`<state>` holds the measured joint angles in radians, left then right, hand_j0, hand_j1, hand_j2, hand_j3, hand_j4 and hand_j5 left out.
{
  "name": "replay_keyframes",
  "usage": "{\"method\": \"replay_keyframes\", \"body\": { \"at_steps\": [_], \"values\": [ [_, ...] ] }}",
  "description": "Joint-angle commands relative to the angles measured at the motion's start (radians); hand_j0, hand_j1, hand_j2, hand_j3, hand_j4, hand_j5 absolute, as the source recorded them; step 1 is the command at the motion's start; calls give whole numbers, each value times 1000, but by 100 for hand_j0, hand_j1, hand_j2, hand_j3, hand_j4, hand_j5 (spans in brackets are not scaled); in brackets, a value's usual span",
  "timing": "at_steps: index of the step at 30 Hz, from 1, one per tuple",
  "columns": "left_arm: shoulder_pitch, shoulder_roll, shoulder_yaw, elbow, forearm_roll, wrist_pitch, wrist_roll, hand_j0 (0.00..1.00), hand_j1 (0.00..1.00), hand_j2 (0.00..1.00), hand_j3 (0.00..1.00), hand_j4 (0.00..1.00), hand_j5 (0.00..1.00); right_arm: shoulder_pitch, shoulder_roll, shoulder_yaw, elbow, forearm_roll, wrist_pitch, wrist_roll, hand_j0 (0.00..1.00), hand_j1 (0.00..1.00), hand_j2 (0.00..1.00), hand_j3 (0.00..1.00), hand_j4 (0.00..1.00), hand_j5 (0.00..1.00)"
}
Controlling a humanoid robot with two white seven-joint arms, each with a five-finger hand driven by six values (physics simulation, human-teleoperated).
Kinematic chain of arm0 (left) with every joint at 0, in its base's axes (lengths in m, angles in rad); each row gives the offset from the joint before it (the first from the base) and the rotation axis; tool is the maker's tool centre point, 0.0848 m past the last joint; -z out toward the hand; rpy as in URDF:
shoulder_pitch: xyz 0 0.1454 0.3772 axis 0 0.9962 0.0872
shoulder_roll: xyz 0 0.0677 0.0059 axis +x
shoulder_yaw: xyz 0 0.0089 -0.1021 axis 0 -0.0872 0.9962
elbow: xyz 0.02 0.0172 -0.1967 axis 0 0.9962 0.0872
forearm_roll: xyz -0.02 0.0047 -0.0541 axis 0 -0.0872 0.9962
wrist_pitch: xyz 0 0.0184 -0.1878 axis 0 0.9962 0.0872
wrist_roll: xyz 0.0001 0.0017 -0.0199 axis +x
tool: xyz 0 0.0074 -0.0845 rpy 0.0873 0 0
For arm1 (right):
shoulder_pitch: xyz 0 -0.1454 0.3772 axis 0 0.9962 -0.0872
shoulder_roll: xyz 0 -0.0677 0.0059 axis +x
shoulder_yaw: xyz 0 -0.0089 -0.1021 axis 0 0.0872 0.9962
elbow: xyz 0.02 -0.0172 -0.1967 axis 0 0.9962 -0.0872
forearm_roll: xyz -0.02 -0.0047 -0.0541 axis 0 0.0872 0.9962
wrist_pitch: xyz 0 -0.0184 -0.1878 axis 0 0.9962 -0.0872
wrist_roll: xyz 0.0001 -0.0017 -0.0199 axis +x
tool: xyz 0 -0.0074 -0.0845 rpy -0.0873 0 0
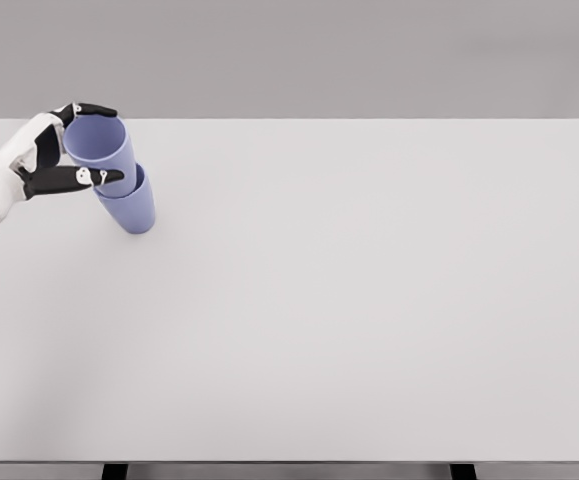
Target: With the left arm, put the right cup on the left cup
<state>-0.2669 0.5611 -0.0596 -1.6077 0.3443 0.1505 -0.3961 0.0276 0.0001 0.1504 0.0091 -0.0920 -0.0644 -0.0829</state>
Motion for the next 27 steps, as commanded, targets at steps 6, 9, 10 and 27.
{"method": "replay_keyframes", "body": {
  "at_steps": [6,9,10,27],
  "values": [
    [-2,-9,-3,15,-1,-2,0,65,65,65,65,65,65,0,0,0,0,0,0,0,100,100,100,100,100,100],
    [-3,-9,-5,17,-2,-2,0,66,66,66,66,66,66,0,0,0,0,0,0,0,100,100,100,100,100,100],
    [-3,-9,-5,20,-2,-5,0,66,66,66,66,66,66,0,0,0,0,0,0,0,100,100,100,100,100,100],
    [-2,-9,-6,15,-4,-12,-1,94,94,94,94,94,94,0,0,0,0,0,0,0,100,100,100,100,100,100]
  ]
}}
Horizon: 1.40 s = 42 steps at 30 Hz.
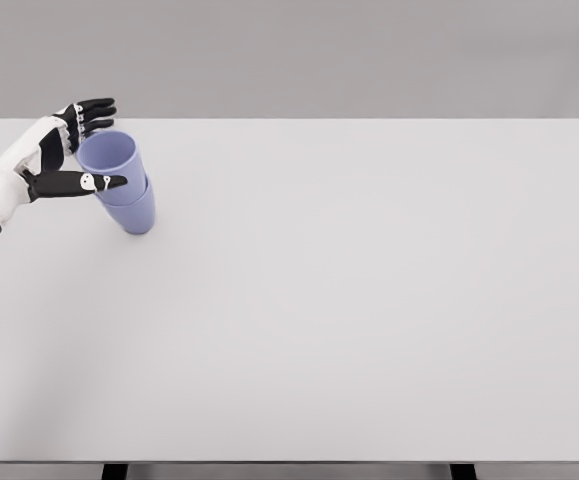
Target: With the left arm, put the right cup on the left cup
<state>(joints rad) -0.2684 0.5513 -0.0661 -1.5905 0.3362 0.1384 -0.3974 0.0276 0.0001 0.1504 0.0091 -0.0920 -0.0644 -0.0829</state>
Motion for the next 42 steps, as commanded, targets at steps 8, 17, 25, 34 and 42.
{"method": "replay_keyframes", "body": {
  "at_steps": [8,17,25,34,42],
  "values": [
    [-2,6,2,-6,7,0,0,100,100,100,100,100,100,0,0,0,0,0,0,0,100,100,100,100,100,100],
    [-8,9,9,-26,10,0,0,100,100,100,100,100,100,0,0,0,0,0,0,0,100,100,100,100,100,100],
    [-11,9,22,-35,14,0,0,100,100,100,100,100,100,0,0,0,0,0,0,0,100,100,100,100,100,100],
    [26,15,123,-100,17,4,-3,100,100,100,100,100,100,0,0,0,0,0,0,0,100,100,100,100,100,100],
    [172,36,273,-210,72,-3,-6,100,100,100,100,100,100,0,0,0,0,0,0,0,100,100,100,100,100,100]
  ]
}}
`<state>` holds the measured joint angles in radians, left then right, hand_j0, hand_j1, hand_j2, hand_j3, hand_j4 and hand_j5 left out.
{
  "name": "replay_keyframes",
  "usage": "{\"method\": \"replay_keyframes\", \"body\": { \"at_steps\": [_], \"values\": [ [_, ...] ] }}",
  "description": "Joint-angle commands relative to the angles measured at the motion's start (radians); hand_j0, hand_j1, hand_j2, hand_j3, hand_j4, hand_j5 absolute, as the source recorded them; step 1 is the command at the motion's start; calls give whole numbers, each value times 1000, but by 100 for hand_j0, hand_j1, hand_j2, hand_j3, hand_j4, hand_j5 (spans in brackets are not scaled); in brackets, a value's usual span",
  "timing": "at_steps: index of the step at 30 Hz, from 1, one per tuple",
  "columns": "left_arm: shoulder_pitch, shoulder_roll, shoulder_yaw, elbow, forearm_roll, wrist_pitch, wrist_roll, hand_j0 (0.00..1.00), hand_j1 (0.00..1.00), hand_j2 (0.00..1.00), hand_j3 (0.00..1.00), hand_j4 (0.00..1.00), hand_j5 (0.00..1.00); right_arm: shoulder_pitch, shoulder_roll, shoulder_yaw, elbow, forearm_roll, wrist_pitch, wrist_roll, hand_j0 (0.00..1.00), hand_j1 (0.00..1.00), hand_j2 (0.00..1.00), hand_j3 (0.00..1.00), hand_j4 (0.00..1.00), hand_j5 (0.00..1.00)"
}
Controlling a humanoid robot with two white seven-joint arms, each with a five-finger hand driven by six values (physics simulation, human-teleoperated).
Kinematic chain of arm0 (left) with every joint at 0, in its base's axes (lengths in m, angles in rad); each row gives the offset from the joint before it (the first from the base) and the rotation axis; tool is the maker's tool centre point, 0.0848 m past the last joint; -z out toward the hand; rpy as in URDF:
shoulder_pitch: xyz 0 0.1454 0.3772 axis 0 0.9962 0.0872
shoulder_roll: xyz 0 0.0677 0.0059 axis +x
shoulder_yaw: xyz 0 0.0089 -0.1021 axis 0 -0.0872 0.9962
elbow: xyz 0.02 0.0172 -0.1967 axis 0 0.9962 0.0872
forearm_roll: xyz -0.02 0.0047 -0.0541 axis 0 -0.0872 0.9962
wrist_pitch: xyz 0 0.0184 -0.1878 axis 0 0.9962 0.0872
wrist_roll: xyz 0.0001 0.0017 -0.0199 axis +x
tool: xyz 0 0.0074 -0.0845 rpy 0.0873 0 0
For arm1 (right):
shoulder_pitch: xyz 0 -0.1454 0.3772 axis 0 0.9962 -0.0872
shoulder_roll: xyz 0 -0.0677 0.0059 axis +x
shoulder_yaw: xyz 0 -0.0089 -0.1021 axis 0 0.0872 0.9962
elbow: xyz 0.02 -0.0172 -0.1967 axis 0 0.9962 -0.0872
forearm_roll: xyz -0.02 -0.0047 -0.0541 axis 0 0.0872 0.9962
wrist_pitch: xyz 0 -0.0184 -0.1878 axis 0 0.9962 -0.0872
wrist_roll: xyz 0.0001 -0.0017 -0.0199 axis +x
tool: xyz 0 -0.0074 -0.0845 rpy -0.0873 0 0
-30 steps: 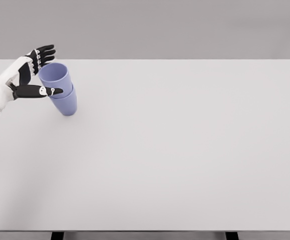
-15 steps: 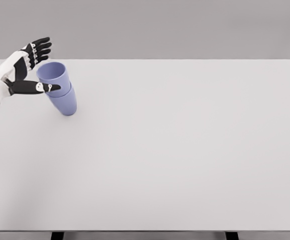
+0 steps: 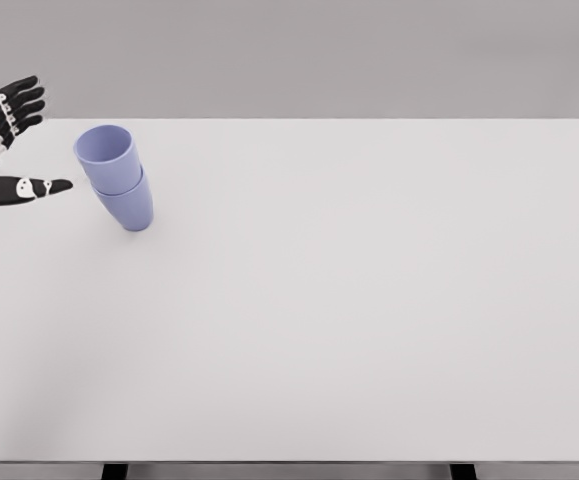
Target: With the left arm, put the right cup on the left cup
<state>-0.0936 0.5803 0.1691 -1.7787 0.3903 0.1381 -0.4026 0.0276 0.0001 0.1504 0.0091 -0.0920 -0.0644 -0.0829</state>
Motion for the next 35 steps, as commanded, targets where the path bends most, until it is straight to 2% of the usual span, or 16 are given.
{"method": "replay_keyframes", "body": {
  "at_steps": [1,6,10,15,19,23,25,29,35],
  "values": [
    [0,7,38,-22,27,-8,-1,100,100,100,100,100,100,0,0,0,0,0,0,0,100,100,100,100,100,100],
    [61,4,56,-24,32,-192,-120,100,100,100,100,100,100,0,0,0,0,0,0,0,100,100,100,100,100,100],
    [112,-2,55,-24,35,-428,-208,100,100,100,100,100,100,0,0,0,0,0,0,0,100,100,100,100,100,100],
    [152,4,44,-24,36,-649,-208,100,100,100,100,100,100,0,0,0,0,0,0,0,100,100,100,100,100,100],
    [152,4,27,-24,30,-696,-208,100,100,100,100,100,100,0,0,0,0,0,0,0,100,100,100,100,100,100],
    [138,3,-59,-24,27,-706,-208,100,100,100,100,100,100,0,0,0,0,0,0,0,100,100,100,100,100,100],
    [133,3,-105,-24,-2,-701,-208,100,100,100,100,100,100,0,0,0,0,-2,0,0,100,100,100,100,100,100],
    [107,7,-102,-24,-8,-707,-208,100,100,100,100,100,100,0,0,0,0,0,0,0,100,100,100,100,100,100],
    [107,7,-99,-24,-8,-707,-208,100,100,100,100,100,100,0,0,0,0,0,0,0,100,100,100,100,100,100]
  ]
}}
